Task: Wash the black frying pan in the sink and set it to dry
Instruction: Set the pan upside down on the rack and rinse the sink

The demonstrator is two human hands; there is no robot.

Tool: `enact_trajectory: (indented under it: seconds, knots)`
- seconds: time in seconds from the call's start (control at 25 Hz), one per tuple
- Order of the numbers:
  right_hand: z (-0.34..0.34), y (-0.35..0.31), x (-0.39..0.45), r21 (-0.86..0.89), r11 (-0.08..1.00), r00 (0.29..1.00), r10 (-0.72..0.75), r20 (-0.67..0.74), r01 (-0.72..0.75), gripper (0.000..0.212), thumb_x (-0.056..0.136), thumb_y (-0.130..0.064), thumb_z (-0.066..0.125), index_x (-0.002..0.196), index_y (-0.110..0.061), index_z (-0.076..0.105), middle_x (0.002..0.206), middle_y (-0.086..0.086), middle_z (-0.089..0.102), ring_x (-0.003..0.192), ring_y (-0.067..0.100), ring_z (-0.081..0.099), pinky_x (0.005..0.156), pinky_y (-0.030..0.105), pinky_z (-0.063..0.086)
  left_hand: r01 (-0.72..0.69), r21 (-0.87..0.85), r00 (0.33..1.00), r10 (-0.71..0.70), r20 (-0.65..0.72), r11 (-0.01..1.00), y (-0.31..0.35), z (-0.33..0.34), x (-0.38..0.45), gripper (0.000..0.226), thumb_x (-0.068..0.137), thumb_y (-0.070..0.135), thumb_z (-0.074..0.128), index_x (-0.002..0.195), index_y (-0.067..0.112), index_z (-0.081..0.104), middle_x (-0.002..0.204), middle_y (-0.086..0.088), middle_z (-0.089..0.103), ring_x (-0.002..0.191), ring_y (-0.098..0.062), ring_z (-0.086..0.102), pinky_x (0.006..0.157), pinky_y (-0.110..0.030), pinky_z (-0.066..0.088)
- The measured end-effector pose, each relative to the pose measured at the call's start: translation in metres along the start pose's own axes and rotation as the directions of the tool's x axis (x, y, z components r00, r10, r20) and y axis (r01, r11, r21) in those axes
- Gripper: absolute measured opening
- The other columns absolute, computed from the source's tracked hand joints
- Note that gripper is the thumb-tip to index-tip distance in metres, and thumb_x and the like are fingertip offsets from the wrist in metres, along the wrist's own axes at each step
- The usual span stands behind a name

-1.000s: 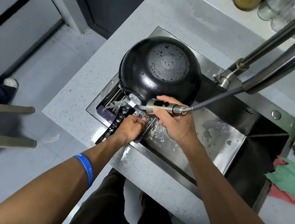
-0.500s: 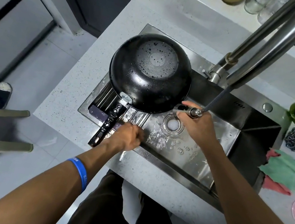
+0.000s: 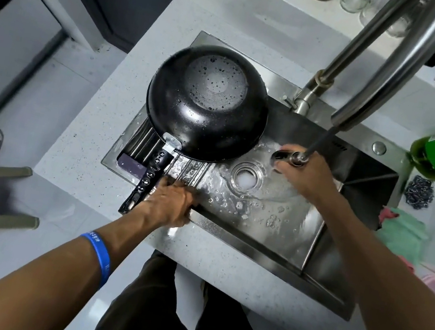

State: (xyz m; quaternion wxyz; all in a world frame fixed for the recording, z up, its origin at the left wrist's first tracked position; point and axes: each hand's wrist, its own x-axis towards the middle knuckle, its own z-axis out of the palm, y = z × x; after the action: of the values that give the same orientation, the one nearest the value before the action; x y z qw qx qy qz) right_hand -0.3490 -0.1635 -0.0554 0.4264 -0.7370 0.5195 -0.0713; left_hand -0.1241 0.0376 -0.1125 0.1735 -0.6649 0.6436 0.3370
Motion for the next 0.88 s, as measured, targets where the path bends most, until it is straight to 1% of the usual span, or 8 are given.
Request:
enact_trajectory:
  seconds: [0.12,0.24,0.32,0.4,0.52,0.64,0.76,0.88]
  knots:
    - [-0.005,0.003,-0.005,0.017,1.0,0.996,0.013,-0.092,-0.012,0.026,0.087,-0.017,0.072,0.11,-0.031,0.072,0.087,-0.004,0.07,0.079,0.013,0.064,0.074,0.022,0.052,0.035,0.017,0.998,-0.035,0.053,0.999,0.0,0.003,0.006,0.054,0.084,0.047,0.067,0.134,0.034,0.051,0.158,0.003,0.019,0.143,-0.024,0.025,0.116,-0.057,0.012]
    - [-0.002,0.002,-0.004,0.105,0.994,0.997,0.008,-0.071,0.0,0.027,0.089,-0.015,0.072,0.112,-0.028,0.069,0.09,0.0,0.071,0.082,0.018,0.066,0.067,0.011,0.049,0.117,0.037,0.981,-0.121,0.149,0.992,0.002,-0.004,0.008,0.069,0.076,0.058,0.07,0.136,0.03,0.049,0.147,0.0,0.041,0.138,-0.025,0.034,0.113,-0.06,0.015]
    - [0.009,-0.005,0.003,0.175,0.984,0.995,0.037,-0.09,-0.021,0.035,0.088,-0.015,0.071,0.121,-0.027,0.067,0.092,0.002,0.073,0.081,0.02,0.068,0.073,0.024,0.056,0.134,0.092,0.959,-0.153,0.237,0.987,0.007,-0.008,0.008,0.075,0.072,0.06,0.072,0.134,0.025,0.05,0.141,0.0,0.048,0.139,-0.026,0.034,0.114,-0.061,0.013]
    - [0.011,-0.011,0.011,0.249,0.967,0.981,0.092,-0.169,-0.048,0.046,0.089,-0.014,0.07,0.133,-0.024,0.062,0.092,-0.002,0.071,0.081,0.024,0.069,0.076,0.032,0.058,0.123,0.126,0.958,-0.151,0.244,0.984,0.008,-0.007,0.01,0.075,0.075,0.054,0.073,0.137,0.025,0.046,0.147,-0.001,0.043,0.143,-0.028,0.028,0.115,-0.063,0.01]
    - [0.004,-0.003,0.013,0.238,0.968,0.976,0.121,-0.181,-0.076,0.045,0.09,-0.017,0.071,0.133,-0.023,0.062,0.095,-0.001,0.072,0.075,0.017,0.066,0.068,0.022,0.055,0.135,0.161,0.967,-0.166,0.195,0.978,0.007,-0.001,0.009,0.064,0.081,0.043,0.072,0.138,0.031,0.044,0.146,-0.001,0.044,0.143,-0.03,0.028,0.115,-0.063,0.014]
    - [0.01,-0.006,0.013,0.324,0.936,0.975,0.184,-0.126,-0.135,0.045,0.089,-0.026,0.072,0.132,-0.031,0.06,0.095,-0.003,0.071,0.073,0.019,0.068,0.067,0.037,0.058,0.163,0.262,0.946,-0.226,0.23,0.951,0.018,-0.003,0.007,0.071,0.081,0.046,0.069,0.143,0.034,0.036,0.155,-0.005,0.027,0.14,-0.036,0.025,0.108,-0.053,0.035]
    - [0.008,-0.014,0.022,0.465,0.863,0.957,0.272,-0.101,-0.196,0.041,0.093,-0.023,0.069,0.132,-0.031,0.058,0.084,0.004,0.071,0.055,0.009,0.063,0.05,0.029,0.054,0.183,0.274,0.93,-0.256,0.262,0.944,0.027,-0.008,0.007,0.078,0.084,0.036,0.069,0.149,0.028,0.028,0.162,-0.006,0.007,0.141,-0.042,0.02,0.104,-0.048,0.044]
    - [-0.014,0.002,0.025,0.392,0.897,0.95,0.279,-0.139,-0.206,0.041,0.095,-0.026,0.068,0.133,-0.029,0.055,0.082,0.007,0.072,0.051,0.003,0.063,0.046,0.025,0.049,0.18,0.241,0.93,-0.245,0.275,0.954,0.028,-0.011,0.007,0.074,0.088,0.029,0.065,0.15,0.026,0.026,0.162,-0.006,0.006,0.142,-0.044,0.015,0.107,-0.051,0.041]
